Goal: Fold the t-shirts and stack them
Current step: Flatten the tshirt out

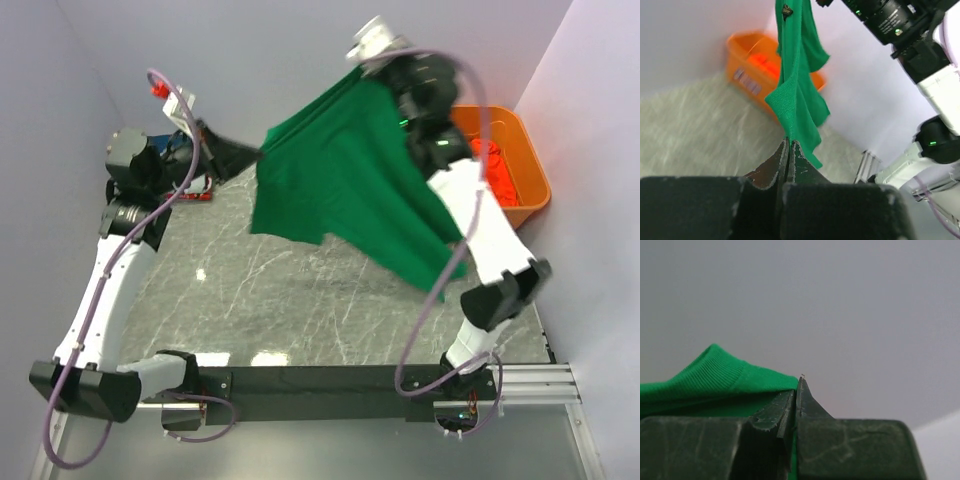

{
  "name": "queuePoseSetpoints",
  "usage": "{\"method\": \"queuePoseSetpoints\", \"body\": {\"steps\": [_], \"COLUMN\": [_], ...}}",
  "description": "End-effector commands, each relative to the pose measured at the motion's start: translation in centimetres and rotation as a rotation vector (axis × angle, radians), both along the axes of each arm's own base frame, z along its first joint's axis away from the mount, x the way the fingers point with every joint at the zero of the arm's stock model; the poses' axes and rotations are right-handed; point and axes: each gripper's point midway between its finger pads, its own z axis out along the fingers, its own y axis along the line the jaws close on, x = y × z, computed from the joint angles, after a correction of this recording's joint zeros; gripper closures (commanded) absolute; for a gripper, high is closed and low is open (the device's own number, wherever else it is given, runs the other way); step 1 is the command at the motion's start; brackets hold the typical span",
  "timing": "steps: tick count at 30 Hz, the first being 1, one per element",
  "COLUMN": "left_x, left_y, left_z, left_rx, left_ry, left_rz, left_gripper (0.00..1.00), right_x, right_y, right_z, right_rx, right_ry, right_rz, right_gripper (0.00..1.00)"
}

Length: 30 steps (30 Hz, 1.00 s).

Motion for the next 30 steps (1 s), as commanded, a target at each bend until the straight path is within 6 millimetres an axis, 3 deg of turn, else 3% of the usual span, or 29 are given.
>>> {"method": "queuePoseSetpoints", "body": {"steps": [1, 2, 3, 4, 5, 6, 8, 10, 11, 13, 14, 15, 16, 17, 18, 19, 20, 22, 23, 24, 26, 28, 30], "left_x": [-0.3, 0.4, 0.9, 1.4, 1.7, 1.8, 2.7, 3.6, 3.9, 4.9, 5.2, 5.3, 5.6, 5.5, 5.7, 5.8, 6.0, 6.3, 6.4, 6.7, 7.2, 6.6, 6.0], "left_y": [2.9, 3.9, 5.2, 6.8, 8.2, 9.7, 13.1, 16.1, 16.9, 18.9, 19.1, 19.4, 20.1, 20.0, 20.3, 20.9, 21.3, 22.9, 23.6, 24.5, 25.4, 25.3, 24.7], "left_z": [-6.2, -8.1, -11.9, -13.8, -15.6, -18.1, -20.7, -23.2, -24.0, -26.5, -27.4, -28.3, -30.3, -31.3, -32.2, -33.8, -34.1, -35.6, -35.9, -36.3, -36.2, -36.3, -34.8], "left_rx": [0.108, 0.166, 0.222, 0.254, 0.294, 0.332, 0.346, 0.349, 0.345, 0.332, 0.315, 0.309, 0.302, 0.292, 0.292, 0.28, 0.279, 0.295, 0.308, 0.305, 0.355, 0.404, 0.477], "left_ry": [0.188, 0.215, 0.356, 0.417, 0.473, 0.558, 0.656, 0.751, 0.779, 0.87, 0.907, 0.947, 1.023, 1.061, 1.094, 1.149, 1.145, 1.169, 1.164, 1.168, 1.13, 1.132, 1.03], "left_rz": [0.103, 0.153, 0.21, 0.271, 0.33, 0.4, 0.516, 0.609, 0.627, 0.669, 0.662, 0.657, 0.653, 0.627, 0.623, 0.624, 0.622, 0.656, 0.662, 0.674, 0.659, 0.603, 0.498], "left_gripper": [1.0, 1.0, 1.0, 1.0, 1.0, 1.0, 1.0, 0.99, 0.99, 0.99, 0.99, 0.99, 0.99, 0.99, 1.0, 0.99, 0.98, 0.94, 0.93, 0.91, 0.84, 0.74, 0.61], "right_x": [3.2, 5.0, 5.7, 5.5, 5.9, 7.6, 7.7, 8.2, 7.9, 6.2, 4.2, 2.6, 0.6, -1.9, -4.5, -6.5, -10.6, -14.0, -17.0, -19.1, -23.1, -25.1, -27.0], "right_y": [4.5, 7.3, 9.2, 12.6, 14.4, 16.0, 18.7, 19.1, 18.2, 16.7, 14.8, 13.9, 14.1, 12.8, 11.0, 10.4, 9.3, 7.9, 7.1, 6.1, 4.5, 3.7, 2.7], "right_z": [-6.0, -10.3, -12.6, -14.6, -16.9, -20.2, -23.3, -23.7, -25.2, -25.2, -24.1, -27.0, -28.0, -29.9, -30.6, -31.5, -33.4, -35.0, -35.0, -37.5, -39.8, -41.2, -43.2], "right_rx": [-0.068, -0.105, -0.124, -0.142, -0.175, -0.202, -0.252, -0.228, -0.209, -0.195, -0.166, -0.194, -0.177, -0.211, -0.213, -0.21, -0.226, -0.211, -0.237, -0.259, -0.288, -0.299, -0.304], "right_ry": [0.053, 0.116, 0.154, 0.183, 0.219, 0.256, 0.311, 0.351, 0.437, 0.512, 0.575, 0.673, 0.752, 0.864, 0.928, 0.994, 1.13, 1.239, 1.298, 1.379, 1.487, 1.545, 1.603], "right_rz": [0.024, 0.062, 0.085, 0.133, 0.143, 0.099, 0.065, 0.033, 0.026, 0.049, 0.062, 0.075, 0.154, 0.17, 0.179, 0.215, 0.279, 0.311, 0.374, 0.373, 0.404, 0.41, 0.398], "right_gripper": [1.0, 1.0, 1.0, 0.97, 0.91, 0.75, 0.54, 0.4, 0.36, 0.31, 0.3, 0.3, 0.3, 0.3, 0.31, 0.31, 0.32, 0.34, 0.36, 0.4, 0.44, 0.47, 0.48]}}
